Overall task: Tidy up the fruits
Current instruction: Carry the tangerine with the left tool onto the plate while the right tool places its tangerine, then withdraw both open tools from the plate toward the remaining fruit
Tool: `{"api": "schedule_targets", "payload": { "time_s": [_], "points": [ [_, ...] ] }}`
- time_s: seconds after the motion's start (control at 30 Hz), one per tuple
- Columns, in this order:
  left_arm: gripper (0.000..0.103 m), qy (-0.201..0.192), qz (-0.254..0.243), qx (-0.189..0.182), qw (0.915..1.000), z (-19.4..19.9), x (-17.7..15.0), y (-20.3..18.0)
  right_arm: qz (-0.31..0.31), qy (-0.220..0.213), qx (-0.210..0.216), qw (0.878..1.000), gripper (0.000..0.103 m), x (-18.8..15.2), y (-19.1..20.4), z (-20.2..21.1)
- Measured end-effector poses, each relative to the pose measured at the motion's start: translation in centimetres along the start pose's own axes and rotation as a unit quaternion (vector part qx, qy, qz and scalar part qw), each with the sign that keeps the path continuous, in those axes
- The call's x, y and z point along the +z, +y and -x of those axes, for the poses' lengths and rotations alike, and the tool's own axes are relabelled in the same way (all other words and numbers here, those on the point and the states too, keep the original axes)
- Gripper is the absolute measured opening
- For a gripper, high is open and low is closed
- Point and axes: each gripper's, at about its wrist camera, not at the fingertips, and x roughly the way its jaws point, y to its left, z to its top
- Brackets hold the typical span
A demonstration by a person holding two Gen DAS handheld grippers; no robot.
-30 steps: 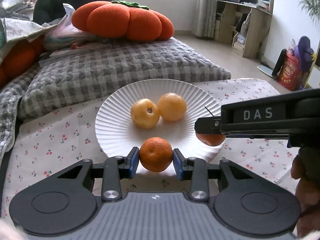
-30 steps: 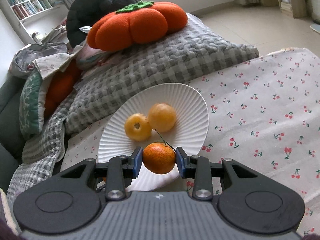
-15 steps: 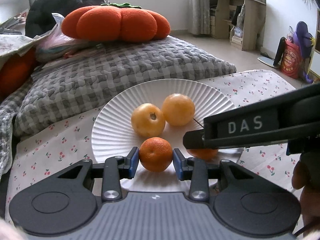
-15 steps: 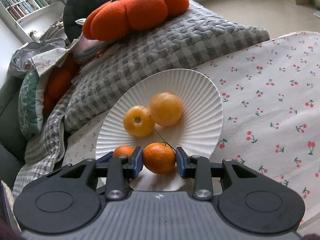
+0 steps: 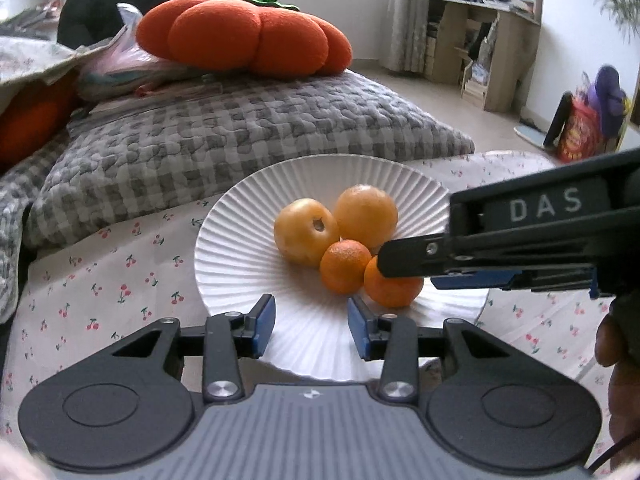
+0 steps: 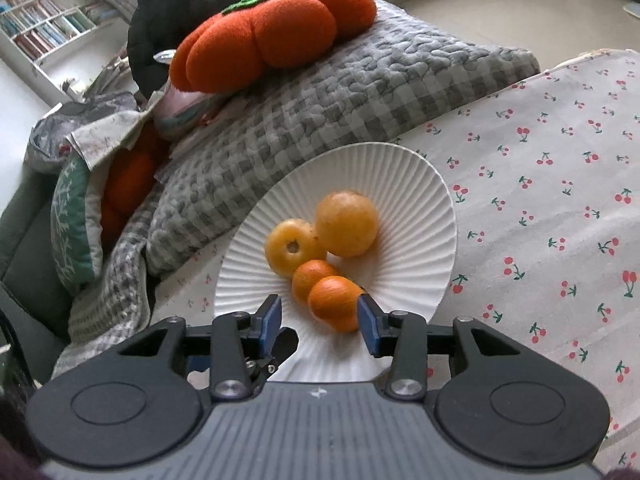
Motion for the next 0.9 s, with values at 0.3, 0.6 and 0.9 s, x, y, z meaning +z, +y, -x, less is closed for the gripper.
{"api": "schedule_targets", "payload": {
  "time_s": [0.3,0.6,0.9],
  "points": [
    [0.033,-0.001,0.068,-0.016,0.9976,2.1,0.5,2.1,0.031,0.017,-0.03,0.999,0.039,-0.2,0.0,-0.5],
    [0.036,0.014,0.096,-0.012,0.9952,3.8,0.3,2.9,0.076,-0.023,-0.069,0.994,0.036,0.1,1.0,1.0],
    [0.044,0.02,0.122,0.004,0.9923,6.7,0.0,2.7,0.085,-0.02,-0.069,0.994,0.038,-0.6,1.6,2.3]
  ]
}}
